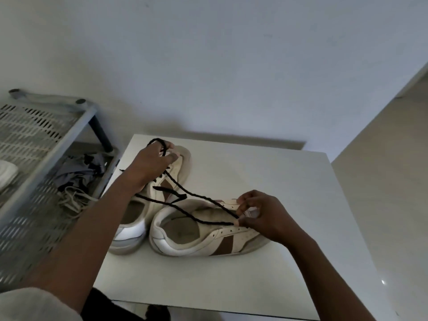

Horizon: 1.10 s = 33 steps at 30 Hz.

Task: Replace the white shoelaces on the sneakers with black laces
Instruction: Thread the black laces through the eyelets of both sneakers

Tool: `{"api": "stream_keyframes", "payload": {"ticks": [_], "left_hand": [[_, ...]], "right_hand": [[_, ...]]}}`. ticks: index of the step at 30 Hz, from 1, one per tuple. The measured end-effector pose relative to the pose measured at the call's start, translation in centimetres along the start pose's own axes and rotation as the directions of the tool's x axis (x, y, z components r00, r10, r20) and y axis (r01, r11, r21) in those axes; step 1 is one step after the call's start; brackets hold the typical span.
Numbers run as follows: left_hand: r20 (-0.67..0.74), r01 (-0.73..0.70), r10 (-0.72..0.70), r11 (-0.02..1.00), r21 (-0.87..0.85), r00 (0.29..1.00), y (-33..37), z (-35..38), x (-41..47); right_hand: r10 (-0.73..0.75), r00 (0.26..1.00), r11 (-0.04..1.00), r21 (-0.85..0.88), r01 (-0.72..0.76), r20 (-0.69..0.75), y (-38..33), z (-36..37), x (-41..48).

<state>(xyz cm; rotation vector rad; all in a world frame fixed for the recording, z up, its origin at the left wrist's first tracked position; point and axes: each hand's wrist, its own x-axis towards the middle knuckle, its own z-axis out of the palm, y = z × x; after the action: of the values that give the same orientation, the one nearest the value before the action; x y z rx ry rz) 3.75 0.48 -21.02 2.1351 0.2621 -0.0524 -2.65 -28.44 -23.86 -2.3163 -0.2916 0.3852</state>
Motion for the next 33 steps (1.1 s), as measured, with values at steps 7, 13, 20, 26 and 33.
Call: {"api": "stream_keyframes", "payload": {"ticks": [7, 13, 20, 26, 33], "left_hand": [[0.065, -0.014, 0.004, 0.988, 0.153, 0.998, 0.7, 1.7, -0.5], [0.07, 0.1, -0.172, 0.812, 0.576, 0.983, 0.6, 1.6, -0.5], [-0.022, -0.075, 0.139, 0.651, 0.755, 0.99, 4.9, 2.4, -5.5], [0.444, -0.447, 0.191, 0.67, 0.593, 0.875, 4.4, 10.9, -11.3], [0.437, -0.456, 0.236, 0.728, 0.512, 0.868, 2.2, 12.8, -10.7]], "right_hand": [[0.034, 0.997, 0.997, 0.077, -0.029, -0.066, 1.0, -0.1, 0.4], [0.101, 0.995, 0.957, 0.274, -0.09, -0.026, 1.5, -0.5, 0.2], [0.072, 0.997, 0.953, 0.296, -0.062, -0.025, 1.7, -0.6, 0.1], [0.062, 0.998, 0.947, 0.318, -0.051, -0.025, 1.4, -0.6, -0.3], [0.113, 0.96, 0.67, 0.733, 0.116, -0.255, -0.1, -2.0, 0.2]]}}
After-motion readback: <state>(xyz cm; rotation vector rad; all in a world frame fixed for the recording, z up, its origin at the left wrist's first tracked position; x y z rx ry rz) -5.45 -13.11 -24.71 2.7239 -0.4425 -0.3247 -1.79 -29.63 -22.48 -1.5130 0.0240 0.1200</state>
